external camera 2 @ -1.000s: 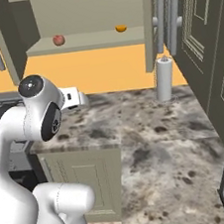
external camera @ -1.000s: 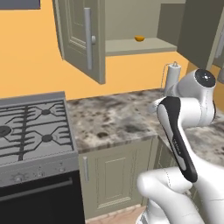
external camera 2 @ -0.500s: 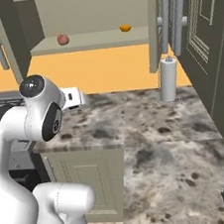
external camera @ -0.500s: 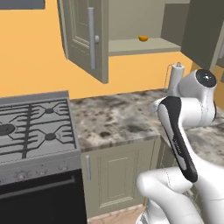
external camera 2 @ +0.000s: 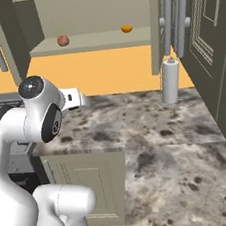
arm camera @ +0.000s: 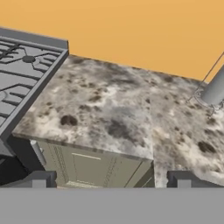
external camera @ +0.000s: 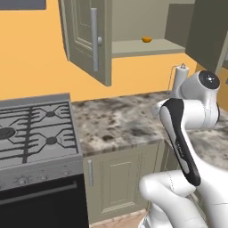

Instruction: Open the cabinet. Pick the peach and peach from the cabinet and place them into the bowl. Then close the cabinet.

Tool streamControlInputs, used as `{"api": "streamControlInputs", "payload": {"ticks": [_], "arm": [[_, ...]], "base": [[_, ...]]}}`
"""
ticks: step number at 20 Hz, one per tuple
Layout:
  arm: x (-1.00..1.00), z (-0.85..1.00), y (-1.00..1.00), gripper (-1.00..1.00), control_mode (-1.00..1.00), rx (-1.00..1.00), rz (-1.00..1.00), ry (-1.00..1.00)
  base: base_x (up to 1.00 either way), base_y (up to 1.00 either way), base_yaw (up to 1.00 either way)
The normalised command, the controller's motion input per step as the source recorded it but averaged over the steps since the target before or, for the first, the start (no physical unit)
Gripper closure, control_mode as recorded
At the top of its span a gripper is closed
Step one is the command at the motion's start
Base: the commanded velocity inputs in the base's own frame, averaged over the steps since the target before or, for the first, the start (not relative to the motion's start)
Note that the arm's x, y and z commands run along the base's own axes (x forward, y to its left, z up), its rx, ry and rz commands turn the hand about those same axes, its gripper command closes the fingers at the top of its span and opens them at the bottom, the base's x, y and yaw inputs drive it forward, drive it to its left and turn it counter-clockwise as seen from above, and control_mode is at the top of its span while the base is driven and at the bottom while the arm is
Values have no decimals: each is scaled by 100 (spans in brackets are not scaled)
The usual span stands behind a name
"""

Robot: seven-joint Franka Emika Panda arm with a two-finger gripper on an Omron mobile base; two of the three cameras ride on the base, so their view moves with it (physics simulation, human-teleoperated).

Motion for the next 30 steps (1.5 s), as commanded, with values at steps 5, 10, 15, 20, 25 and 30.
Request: {"api": "streamControlInputs", "payload": {"ticks": [5,10,15,20,25,30], "arm": [[0,0,0,-100,100,0,0,0],[0,0,0,-100,100,0,0,0],[0,0,0,-100,100,0,0,0],[0,0,0,-100,100,0,0,0],[0,0,0,-100,100,0,0,0],[0,0,0,-100,100,0,0,0]], "base": [[100,0,-4],[88,7,-11],[15,54,8],[40,19,-5],[99,0,0],[96,-88,30]]}}
